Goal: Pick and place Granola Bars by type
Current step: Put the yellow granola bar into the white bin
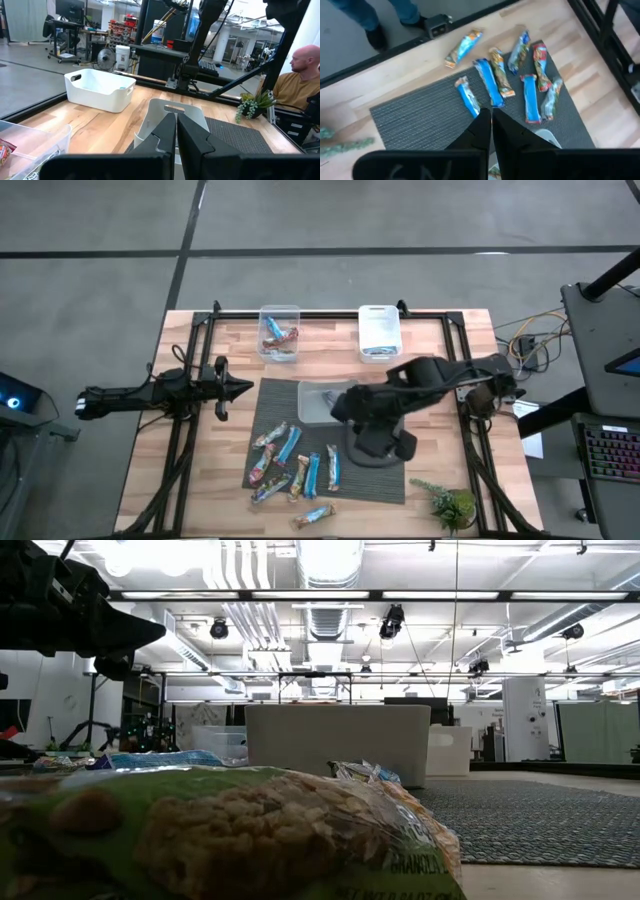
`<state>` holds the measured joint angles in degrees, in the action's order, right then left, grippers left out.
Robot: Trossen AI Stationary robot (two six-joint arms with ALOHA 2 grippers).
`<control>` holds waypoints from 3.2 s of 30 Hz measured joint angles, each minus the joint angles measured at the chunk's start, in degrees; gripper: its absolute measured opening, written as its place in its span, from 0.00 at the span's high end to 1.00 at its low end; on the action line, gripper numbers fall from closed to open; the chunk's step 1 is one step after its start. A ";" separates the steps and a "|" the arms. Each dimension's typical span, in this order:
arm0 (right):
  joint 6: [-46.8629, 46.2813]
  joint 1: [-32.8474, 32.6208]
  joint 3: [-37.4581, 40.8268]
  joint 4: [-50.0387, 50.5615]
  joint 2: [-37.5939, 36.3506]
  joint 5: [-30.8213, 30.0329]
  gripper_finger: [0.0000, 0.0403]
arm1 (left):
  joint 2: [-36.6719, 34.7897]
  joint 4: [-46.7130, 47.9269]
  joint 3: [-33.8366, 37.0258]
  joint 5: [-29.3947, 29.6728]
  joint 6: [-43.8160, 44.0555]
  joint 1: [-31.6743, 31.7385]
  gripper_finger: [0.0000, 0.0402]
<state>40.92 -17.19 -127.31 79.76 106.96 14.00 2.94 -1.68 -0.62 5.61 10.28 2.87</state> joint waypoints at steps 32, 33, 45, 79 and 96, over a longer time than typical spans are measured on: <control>16.75 -4.31 27.13 -20.68 -0.44 -11.26 0.98 | -0.01 0.01 0.00 -0.01 0.00 -0.02 1.00; 16.75 -4.31 28.06 -21.54 -0.46 -11.23 0.98 | 0.00 0.00 0.00 -0.01 0.00 -0.01 1.00; 16.17 -4.18 38.20 -32.98 -0.38 -11.23 0.98 | 0.00 0.00 0.00 -0.02 0.00 -0.02 1.00; 14.57 -4.59 43.98 -39.71 1.05 -11.01 0.42 | 0.00 0.00 0.00 -0.02 0.00 -0.01 1.00; 19.00 -4.79 43.89 -42.63 5.79 -12.72 0.43 | 0.00 -0.01 0.00 -0.02 0.00 0.00 1.00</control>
<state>59.92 -21.98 -83.42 37.12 112.75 1.28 2.94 -1.69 -0.62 5.58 10.29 2.87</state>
